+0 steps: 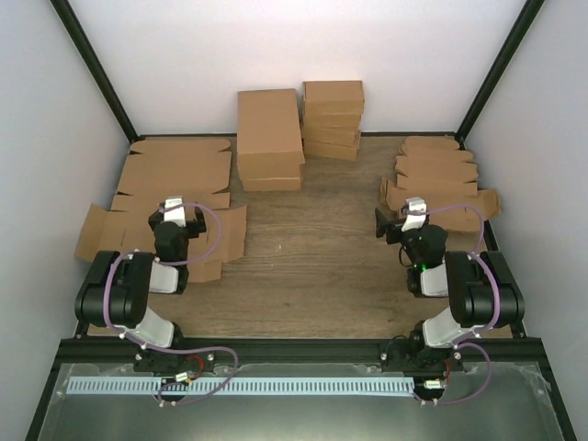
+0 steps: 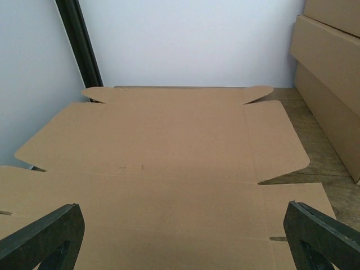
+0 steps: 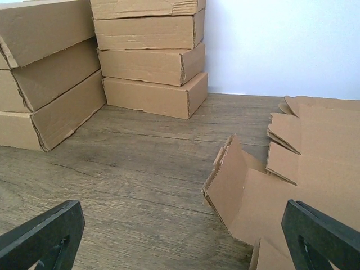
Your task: Fold the paper box
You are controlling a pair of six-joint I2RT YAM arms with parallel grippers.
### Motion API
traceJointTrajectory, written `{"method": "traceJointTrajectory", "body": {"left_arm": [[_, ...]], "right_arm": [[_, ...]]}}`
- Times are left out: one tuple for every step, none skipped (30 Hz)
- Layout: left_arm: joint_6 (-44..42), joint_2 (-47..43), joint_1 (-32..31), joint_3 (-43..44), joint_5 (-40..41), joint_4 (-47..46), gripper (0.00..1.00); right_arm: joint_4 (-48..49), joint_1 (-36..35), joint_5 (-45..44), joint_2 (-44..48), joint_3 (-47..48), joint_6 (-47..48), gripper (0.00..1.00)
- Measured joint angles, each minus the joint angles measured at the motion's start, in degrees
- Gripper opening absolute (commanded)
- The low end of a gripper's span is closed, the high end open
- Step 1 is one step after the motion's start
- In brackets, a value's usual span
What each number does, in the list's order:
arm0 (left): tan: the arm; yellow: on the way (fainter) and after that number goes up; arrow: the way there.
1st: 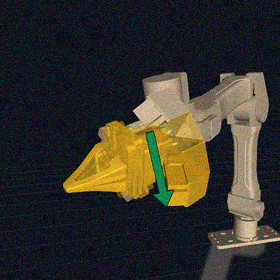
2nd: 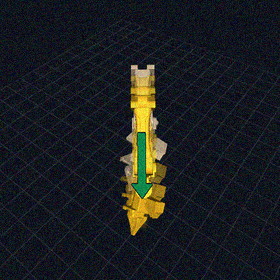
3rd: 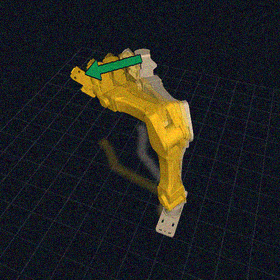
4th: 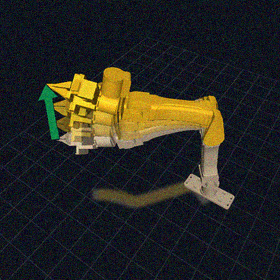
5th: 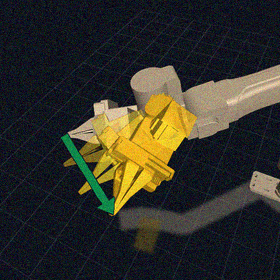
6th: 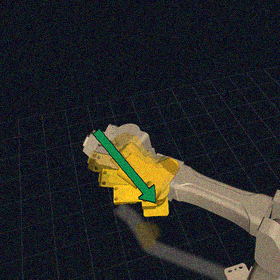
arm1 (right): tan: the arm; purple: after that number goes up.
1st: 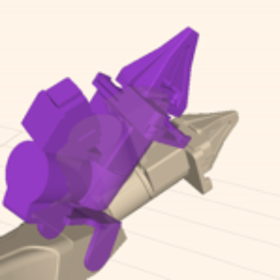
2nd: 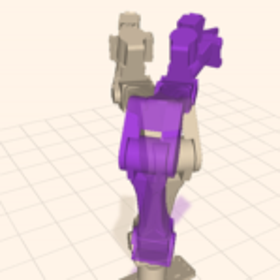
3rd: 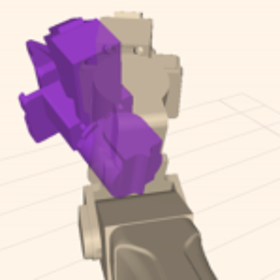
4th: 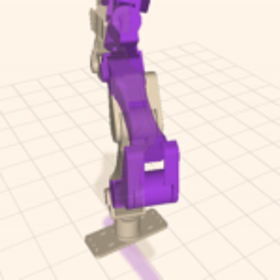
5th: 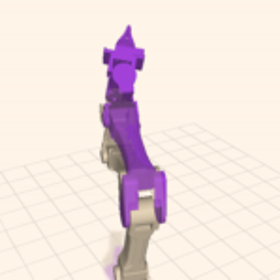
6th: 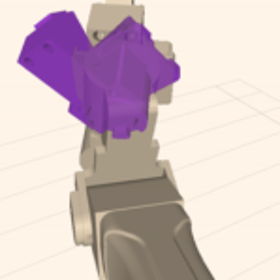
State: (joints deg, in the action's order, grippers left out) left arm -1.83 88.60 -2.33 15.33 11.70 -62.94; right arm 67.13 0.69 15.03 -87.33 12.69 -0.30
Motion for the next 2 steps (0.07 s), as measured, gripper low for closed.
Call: {"method": "traceJointTrajectory", "body": {"left_arm": [[0.0, 0.0, 0.0, 0.0, 0.0, 0.0, 1.00], [0.0, 0.0, 0.0, 0.0, 0.0, 0.0, 1.00]], "right_arm": [[0.0, 0.0, -0.1, 0.0, 0.0, 0.0, 1.00], [0.0, 0.0, -0.1, 0.0, 0.1, 0.0, 1.00]]}}
